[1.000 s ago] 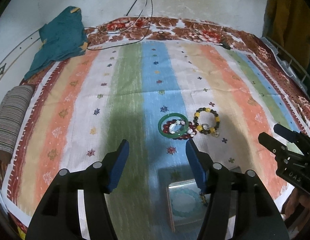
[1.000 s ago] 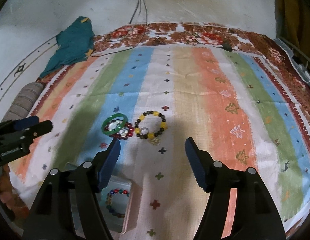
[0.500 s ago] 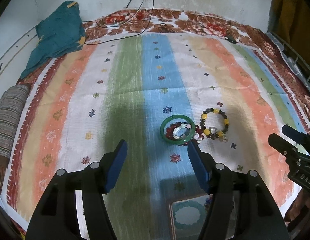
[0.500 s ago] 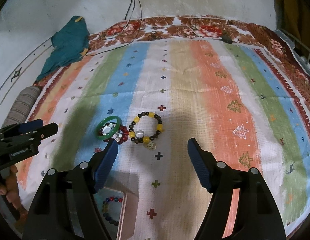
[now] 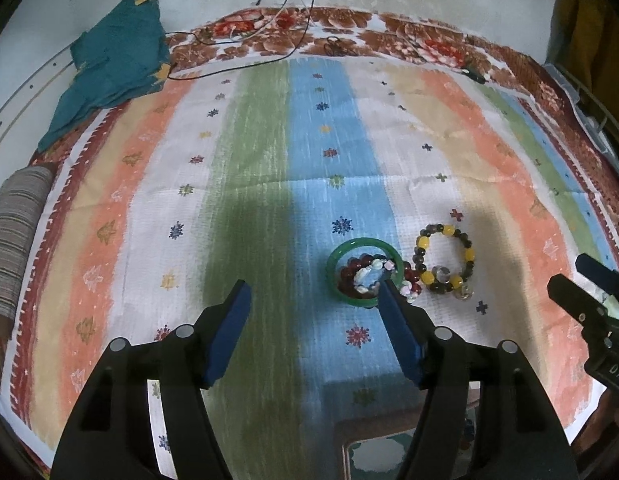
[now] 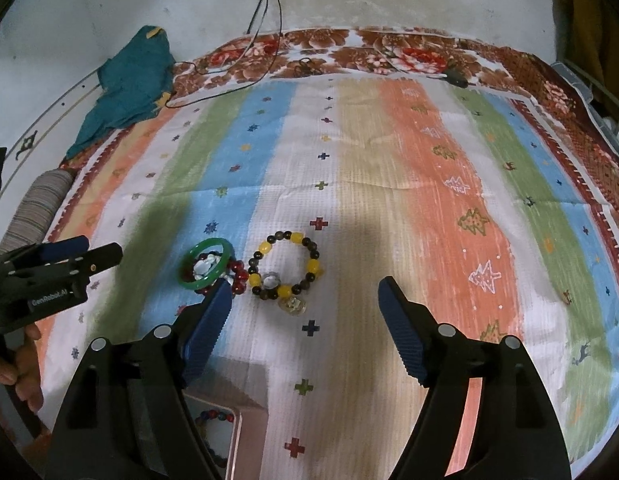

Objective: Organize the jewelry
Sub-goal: 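Move both open tools back to the remaining bracelets, then grasp the green jade bangle with the left tool while the right tool grasps the yellow-and-black bead bracelet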

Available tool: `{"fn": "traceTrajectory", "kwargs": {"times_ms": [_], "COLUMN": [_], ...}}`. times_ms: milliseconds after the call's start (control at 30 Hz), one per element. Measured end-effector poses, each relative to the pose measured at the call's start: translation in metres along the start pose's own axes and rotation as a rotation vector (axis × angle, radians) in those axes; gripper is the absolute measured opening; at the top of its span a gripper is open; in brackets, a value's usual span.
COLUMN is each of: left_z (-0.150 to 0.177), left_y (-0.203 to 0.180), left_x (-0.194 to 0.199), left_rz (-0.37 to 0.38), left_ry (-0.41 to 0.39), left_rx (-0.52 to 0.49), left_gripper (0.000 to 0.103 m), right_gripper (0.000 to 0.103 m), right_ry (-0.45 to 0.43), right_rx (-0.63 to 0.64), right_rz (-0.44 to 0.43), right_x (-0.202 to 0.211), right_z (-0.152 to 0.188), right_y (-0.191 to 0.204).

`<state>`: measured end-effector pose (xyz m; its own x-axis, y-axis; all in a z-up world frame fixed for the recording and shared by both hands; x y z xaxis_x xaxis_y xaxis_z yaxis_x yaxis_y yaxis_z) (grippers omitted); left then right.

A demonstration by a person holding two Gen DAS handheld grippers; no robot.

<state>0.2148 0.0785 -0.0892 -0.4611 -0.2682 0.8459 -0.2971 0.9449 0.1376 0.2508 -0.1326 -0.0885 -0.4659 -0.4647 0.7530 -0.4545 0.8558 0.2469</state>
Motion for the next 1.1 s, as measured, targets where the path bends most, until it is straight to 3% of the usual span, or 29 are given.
{"fn": "traceTrajectory", "kwargs": {"times_ms": [533,800,1100], "left_z": [-0.006,-0.010,-0.015], "left_y": [-0.009,-0.013,-0.013], "left_x": [-0.038,-0.052,-0.077], "left_rz": [-0.018,0.011,0.007], "left_ry": [0.049,0.078,0.127], "left_rx": [-0.056,-0.064,-0.059], "left_gripper": [0.066,0.066,0.066], "right_gripper": [0.079,0.079,0.079], "right_ry": [0.035,0.031,0.094], "right_rx": [0.000,-0.028,-0.045], "right_rz": [0.031,0.043,0.063], "right_x": [-0.023,-0.034,-0.063], "right_z": [-0.006,-0.013,-0.014], "right_y": [-0.009,-0.016,-0.025]}}
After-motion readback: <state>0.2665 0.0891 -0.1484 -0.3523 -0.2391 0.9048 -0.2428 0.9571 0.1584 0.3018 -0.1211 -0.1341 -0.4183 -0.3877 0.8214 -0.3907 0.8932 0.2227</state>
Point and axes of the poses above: each gripper's, at about its wrist camera, not at the fingertips, and x roughly against the way its jaws point, y to its left, z to its underside, the point moved 3 cm from there along -x, roughly the way its jaws point, and after that the axes turned 10 degrees about -z, right-handed, at the moved point
